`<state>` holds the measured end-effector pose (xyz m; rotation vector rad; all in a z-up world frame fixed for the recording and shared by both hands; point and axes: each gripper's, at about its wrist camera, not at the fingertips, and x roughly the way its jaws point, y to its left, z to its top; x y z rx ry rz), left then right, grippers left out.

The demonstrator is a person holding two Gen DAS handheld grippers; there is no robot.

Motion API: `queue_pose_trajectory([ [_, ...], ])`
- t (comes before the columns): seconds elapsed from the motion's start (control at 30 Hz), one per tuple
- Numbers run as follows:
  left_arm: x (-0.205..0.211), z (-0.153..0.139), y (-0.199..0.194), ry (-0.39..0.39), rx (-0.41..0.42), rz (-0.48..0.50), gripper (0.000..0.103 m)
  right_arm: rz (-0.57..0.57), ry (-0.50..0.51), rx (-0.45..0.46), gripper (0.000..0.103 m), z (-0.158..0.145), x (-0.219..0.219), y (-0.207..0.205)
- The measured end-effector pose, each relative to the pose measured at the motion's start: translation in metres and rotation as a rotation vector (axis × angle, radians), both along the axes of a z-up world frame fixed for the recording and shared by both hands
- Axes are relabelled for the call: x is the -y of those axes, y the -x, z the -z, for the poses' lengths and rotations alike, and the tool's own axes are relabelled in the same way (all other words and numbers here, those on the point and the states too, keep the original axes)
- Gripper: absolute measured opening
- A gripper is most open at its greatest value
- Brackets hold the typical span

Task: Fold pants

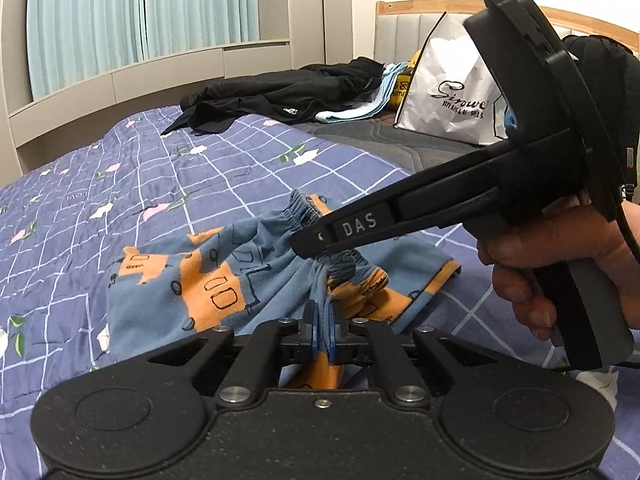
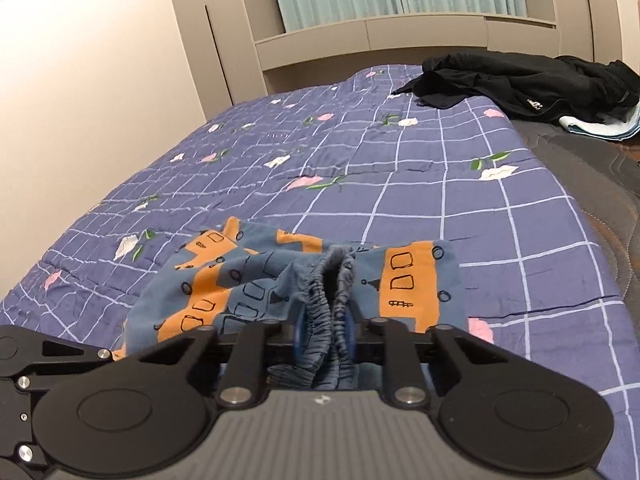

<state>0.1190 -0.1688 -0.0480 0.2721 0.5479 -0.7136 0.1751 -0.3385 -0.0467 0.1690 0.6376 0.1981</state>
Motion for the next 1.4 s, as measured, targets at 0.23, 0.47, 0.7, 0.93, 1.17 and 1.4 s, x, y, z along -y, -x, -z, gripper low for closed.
queue_pose_trajectory([
  [0.23,0.008,-0.018,0.01,0.051,0.03,0.039,0.004,0.034,-0.058,0.048,0.013,-0.02,0.017,0.016],
  [0.47,0.025,-0.008,0.004,0.068,-0.022,0.069,0.007,0.071,-0.012,0.028,0.013,-0.025,0.031,0.017],
  [0.7,-0.009,-0.013,-0.002,0.122,-0.069,0.014,0.039,0.101,0.0,-0.009,0.016,-0.008,0.033,0.019],
  [0.93,-0.047,-0.018,-0.042,0.147,-0.084,-0.269,0.074,0.163,0.028,-0.003,0.075,-0.008,0.03,0.029],
  [1.17,-0.057,-0.003,-0.064,0.104,-0.168,-0.379,0.088,0.247,0.096,-0.018,0.102,-0.008,0.014,0.035],
  [1.4,-0.062,0.017,-0.044,0.063,-0.198,-0.36,0.09,0.346,0.194,-0.105,0.103,0.003,0.004,0.05],
])
